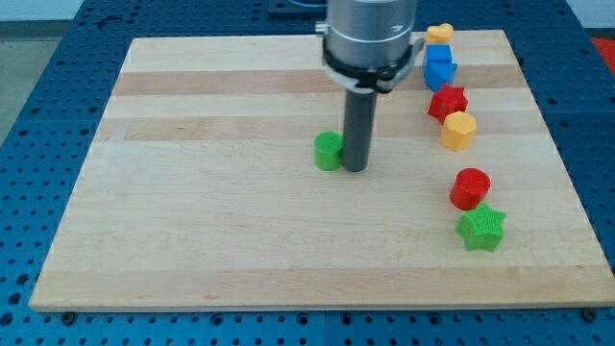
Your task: Move your arm towards the red circle
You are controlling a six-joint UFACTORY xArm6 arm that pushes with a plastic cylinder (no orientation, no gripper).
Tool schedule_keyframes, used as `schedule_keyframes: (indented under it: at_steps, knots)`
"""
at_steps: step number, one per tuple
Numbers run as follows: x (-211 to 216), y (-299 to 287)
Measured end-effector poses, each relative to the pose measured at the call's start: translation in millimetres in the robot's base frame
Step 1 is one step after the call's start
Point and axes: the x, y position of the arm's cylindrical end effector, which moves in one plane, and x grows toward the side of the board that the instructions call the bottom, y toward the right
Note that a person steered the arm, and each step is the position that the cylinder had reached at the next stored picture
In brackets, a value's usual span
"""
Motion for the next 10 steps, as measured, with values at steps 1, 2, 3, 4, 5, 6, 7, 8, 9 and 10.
schedule_keyframes:
  at_steps: [1, 2, 3, 4, 5, 6, 7, 8, 9, 10]
  knots:
    - [13.4, -27.0]
    - [2.7, -54.8]
    - [-25.8, -56.4]
    - [-30.2, -50.5]
    - [6.5, -50.0]
    - [24.1, -20.5]
    - [48.6, 13.1]
    - [84.6, 38.0]
    - [119.0, 67.7]
    - [142.6, 119.1]
